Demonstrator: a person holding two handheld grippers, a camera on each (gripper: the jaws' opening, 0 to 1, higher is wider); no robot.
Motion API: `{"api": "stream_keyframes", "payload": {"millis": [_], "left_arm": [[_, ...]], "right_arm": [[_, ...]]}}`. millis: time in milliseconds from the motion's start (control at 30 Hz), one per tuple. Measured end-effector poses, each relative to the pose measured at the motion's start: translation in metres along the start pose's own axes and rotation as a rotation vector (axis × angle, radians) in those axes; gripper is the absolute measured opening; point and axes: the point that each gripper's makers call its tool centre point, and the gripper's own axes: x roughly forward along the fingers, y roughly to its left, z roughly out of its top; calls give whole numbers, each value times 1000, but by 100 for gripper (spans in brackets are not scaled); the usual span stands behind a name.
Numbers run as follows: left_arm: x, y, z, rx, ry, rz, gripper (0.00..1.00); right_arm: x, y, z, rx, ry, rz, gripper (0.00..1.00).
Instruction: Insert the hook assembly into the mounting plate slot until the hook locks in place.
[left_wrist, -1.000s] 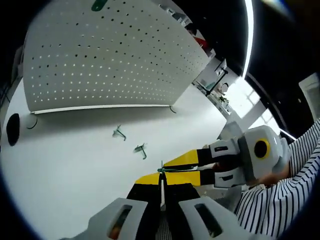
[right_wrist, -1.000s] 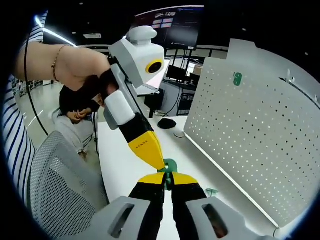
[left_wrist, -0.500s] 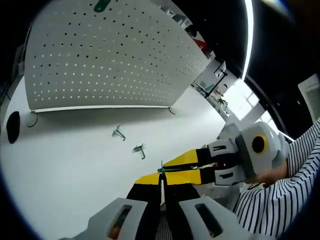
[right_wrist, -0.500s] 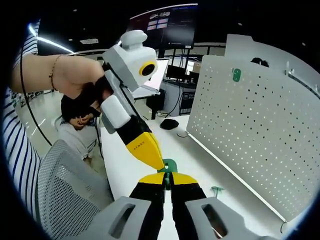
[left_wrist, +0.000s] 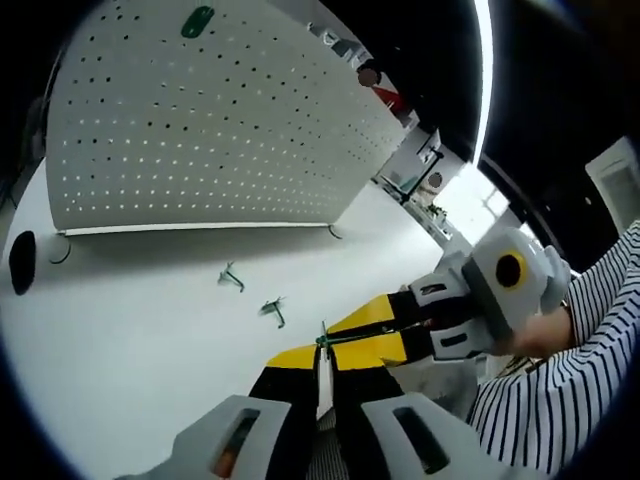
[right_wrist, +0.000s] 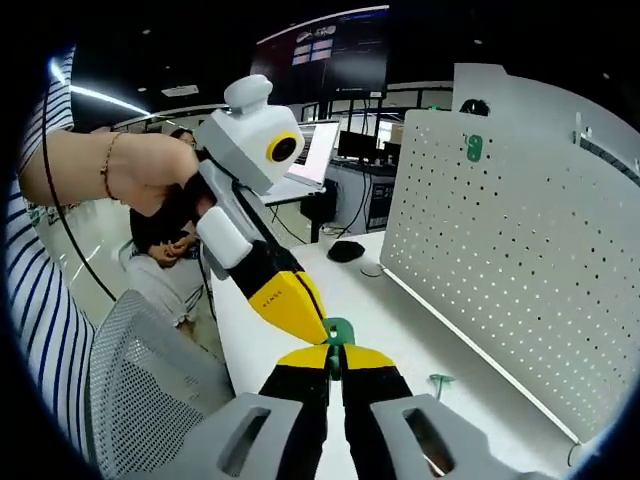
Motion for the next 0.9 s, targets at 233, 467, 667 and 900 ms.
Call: {"api": "stream_keyframes", "payload": {"millis": [233, 467, 667, 900], "left_arm": [[-4, 16, 2, -6, -35, 60, 23], [-11, 22, 6, 5, -70, 96, 43], [-14, 22, 7, 52, -120, 119, 56], [-15, 30, -2, 46, -142, 160, 67]], "right_arm": [[2, -1, 0, 16, 11, 3, 1], [2, -1, 3, 33, 5, 4, 1], [3, -10, 12, 48, -19, -34, 1], [4, -19, 25, 42, -69, -107, 1]]}}
